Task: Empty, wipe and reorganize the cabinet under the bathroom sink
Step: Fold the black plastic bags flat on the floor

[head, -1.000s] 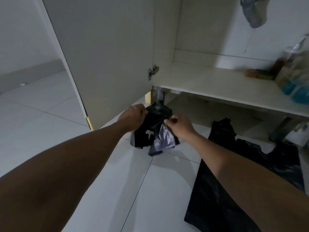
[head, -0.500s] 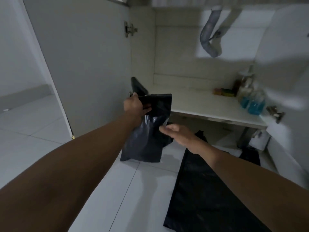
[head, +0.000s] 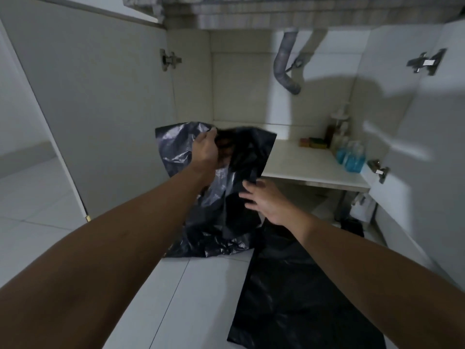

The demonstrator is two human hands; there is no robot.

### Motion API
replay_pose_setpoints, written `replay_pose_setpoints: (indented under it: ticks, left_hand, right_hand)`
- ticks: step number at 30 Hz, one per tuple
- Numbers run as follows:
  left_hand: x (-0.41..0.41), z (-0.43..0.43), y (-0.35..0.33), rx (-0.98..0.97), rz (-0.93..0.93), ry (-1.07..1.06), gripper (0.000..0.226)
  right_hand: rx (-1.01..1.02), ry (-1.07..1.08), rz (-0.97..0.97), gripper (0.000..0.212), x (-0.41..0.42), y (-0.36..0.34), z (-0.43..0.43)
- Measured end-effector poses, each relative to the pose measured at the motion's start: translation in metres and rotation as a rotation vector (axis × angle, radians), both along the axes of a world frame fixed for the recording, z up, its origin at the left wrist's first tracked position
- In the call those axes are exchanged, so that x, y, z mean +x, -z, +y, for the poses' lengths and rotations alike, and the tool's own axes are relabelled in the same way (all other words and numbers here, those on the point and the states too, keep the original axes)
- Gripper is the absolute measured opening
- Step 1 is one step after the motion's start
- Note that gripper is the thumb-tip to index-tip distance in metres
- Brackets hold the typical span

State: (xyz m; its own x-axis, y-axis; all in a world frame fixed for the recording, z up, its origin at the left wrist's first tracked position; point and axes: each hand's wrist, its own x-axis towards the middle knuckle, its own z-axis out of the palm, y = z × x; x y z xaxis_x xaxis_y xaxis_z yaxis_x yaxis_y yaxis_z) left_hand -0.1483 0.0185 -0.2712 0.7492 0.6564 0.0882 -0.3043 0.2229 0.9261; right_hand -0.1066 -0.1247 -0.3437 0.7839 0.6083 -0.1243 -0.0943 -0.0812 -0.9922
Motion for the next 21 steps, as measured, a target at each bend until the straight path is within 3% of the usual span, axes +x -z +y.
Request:
replay_pose_setpoints:
  ticks: [3,5,7,9,11,14,16,19,21]
  left_hand:
    - [-0.003,0.012,0.009,0.304,0.070,-0.231,0.031]
    - [-0.010,0.026,0.033,0.555,0.298,-0.464,0.044]
    - [-0.014,0.030,0.063,0.616,0.588,-0.505,0.075]
    - [-0.015,0.020,0.084,0.386,0.698,-0.252,0.109]
    - [-0.016,0.002,0.099,0.168,0.784,0.237,0.117]
    - [0.000,-0.031,0.115,0.088,0.874,0.801,0.125]
    - [0.019,-0.053,0.122,-0.019,0.786,0.874,0.104]
    - [0.047,-0.083,0.114,-0.091,0.632,0.768,0.037]
    - [0.067,-0.091,0.113,-0.011,0.597,0.600,0.023]
  right_hand:
    - [0.223,0.083,0.086,0.025,0.014,-0.032,-0.015]
    - [0.335,0.155,0.155,0.028,0.022,-0.053,-0.033]
    - [0.427,0.231,0.217,0.030,0.032,-0.065,-0.050]
    - [0.525,0.322,0.284,0.036,0.042,-0.066,-0.065]
    - [0.582,0.446,0.303,0.035,0.061,-0.061,-0.079]
    - [0.549,0.648,0.285,0.026,0.082,-0.048,-0.101]
    - [0.471,0.642,0.233,0.022,0.089,-0.036,-0.120]
    - [0.333,0.671,0.155,0.021,0.094,-0.026,-0.141]
    - [0.325,0.762,0.273,0.018,0.111,-0.014,-0.154]
